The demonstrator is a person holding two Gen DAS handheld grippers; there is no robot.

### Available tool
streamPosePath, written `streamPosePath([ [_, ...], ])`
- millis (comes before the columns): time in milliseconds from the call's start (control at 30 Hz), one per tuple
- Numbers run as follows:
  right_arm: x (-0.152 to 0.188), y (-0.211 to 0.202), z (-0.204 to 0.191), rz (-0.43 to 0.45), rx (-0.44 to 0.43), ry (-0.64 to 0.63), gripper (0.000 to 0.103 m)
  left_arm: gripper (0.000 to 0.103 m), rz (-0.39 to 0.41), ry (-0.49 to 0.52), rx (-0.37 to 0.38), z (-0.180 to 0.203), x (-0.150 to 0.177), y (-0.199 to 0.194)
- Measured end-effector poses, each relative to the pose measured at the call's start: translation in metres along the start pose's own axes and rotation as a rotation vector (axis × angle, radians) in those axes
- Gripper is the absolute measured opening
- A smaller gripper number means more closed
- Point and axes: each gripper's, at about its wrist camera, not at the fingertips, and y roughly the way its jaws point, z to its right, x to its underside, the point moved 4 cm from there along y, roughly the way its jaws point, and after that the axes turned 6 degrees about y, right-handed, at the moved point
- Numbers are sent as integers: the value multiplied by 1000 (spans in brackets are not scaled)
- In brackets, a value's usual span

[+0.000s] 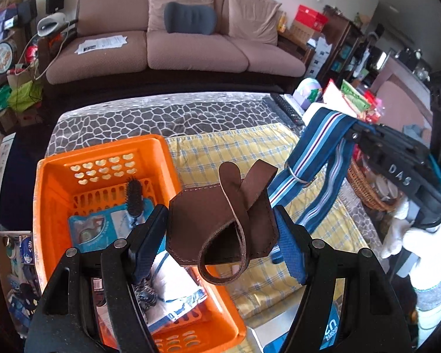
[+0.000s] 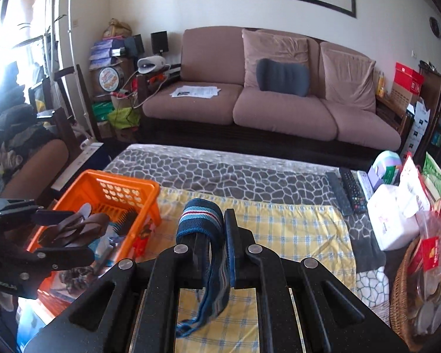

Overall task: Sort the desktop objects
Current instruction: 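Carry the strap with the right tool and the leather with the left tool over the basket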

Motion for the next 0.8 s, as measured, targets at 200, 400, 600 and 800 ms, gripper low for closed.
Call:
streamPosePath([
  [200,-27,-42,-46,41,-54,-11,8,69,11,-26,-40,-30,27,-37],
  [400,-42,-68,-98,60,-126,-13,9,69,6,-70,-76,-63,57,-56],
  [600,-45,-70,-149,46,-176,-42,9,69,-5,-104,-113,-93,87,-66],
  [800,-29,-44,-189,-4,-212,-69,9,69,-25,-154,-118,-118,111,-59],
])
